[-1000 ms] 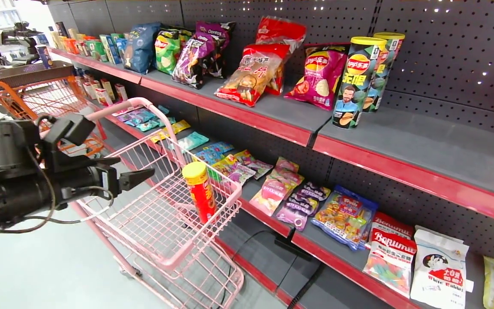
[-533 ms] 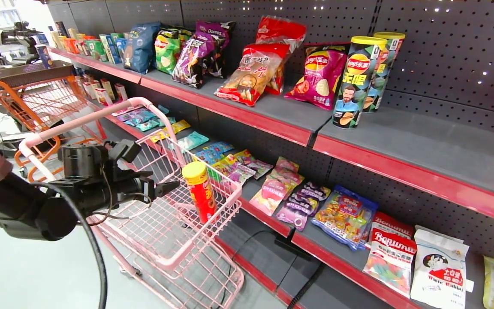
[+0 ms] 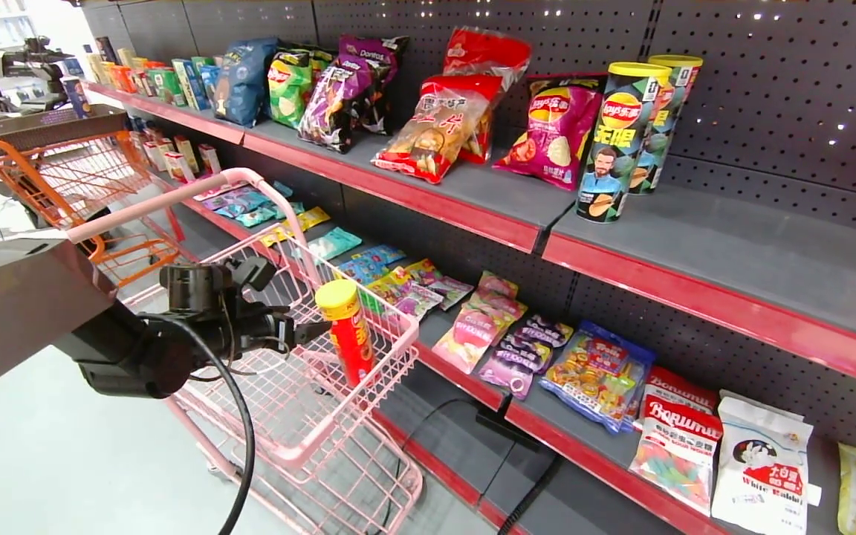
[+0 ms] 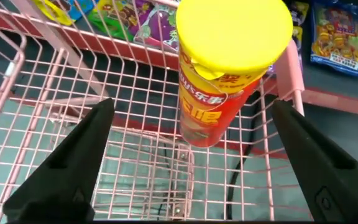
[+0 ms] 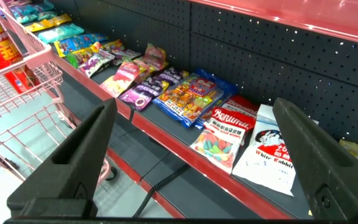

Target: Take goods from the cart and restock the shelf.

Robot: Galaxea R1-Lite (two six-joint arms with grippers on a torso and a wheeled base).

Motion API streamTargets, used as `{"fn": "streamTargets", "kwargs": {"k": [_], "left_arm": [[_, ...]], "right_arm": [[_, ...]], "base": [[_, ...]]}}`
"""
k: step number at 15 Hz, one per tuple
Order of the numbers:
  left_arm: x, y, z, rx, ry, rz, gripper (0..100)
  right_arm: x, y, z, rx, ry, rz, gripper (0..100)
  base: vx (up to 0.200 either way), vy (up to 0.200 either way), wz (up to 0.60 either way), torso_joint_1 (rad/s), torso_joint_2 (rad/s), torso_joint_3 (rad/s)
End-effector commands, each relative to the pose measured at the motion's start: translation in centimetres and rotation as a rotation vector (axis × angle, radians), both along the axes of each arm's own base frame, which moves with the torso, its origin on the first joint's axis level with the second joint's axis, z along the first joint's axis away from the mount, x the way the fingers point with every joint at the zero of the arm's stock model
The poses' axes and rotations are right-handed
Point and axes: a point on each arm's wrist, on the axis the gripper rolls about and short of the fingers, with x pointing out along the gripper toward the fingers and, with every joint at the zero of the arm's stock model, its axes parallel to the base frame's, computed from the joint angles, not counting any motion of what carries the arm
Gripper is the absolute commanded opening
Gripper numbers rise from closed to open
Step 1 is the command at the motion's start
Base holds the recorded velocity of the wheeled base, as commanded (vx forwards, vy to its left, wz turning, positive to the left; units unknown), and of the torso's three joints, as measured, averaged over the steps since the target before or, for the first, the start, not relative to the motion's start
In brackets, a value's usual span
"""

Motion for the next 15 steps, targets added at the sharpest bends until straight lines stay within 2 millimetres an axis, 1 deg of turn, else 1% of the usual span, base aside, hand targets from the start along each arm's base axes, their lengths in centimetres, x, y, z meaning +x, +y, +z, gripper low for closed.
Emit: {"fn": "streamTargets", "kwargs": {"k": [1,4,7,10,11,15], "left_arm": [[0.8,-0.4,-1.2,0.0,0.016,-0.01,100],[1.6,-1.3,-1.9,-0.004,0.015,-0.036,100],[2.8,-3.1,-2.0,-0.006,-0.017,-0.076,100],[3.1,-3.4,-2.5,-0.004,-0.015,-0.081,100],[3.1,-3.4,-2.6,-0.004,-0.015,-0.079,0],[3.1,-3.3,-2.4,-0.003,-0.018,-0.077,0]], "right_arm": [[0.0,0.0,0.0,-0.001,0.001,0.001,100],[0.0,0.0,0.0,-0.001,-0.001,0.002,100],[0.0,0.0,0.0,-0.001,-0.001,0.004,100],[0.0,0.0,0.0,-0.001,-0.001,0.002,100],[0.0,0.0,0.0,-0.001,0.001,0.002,100],[0.0,0.0,0.0,0.0,-0.001,0.005,100]], "base": [[0.0,0.0,0.0,0.0,0.0,0.0],[0.0,0.0,0.0,0.0,0.0,0.0],[0.0,0.0,0.0,0.0,0.0,0.0],[0.0,0.0,0.0,0.0,0.0,0.0],[0.0,0.0,0.0,0.0,0.0,0.0],[0.0,0.0,0.0,0.0,0.0,0.0]]}}
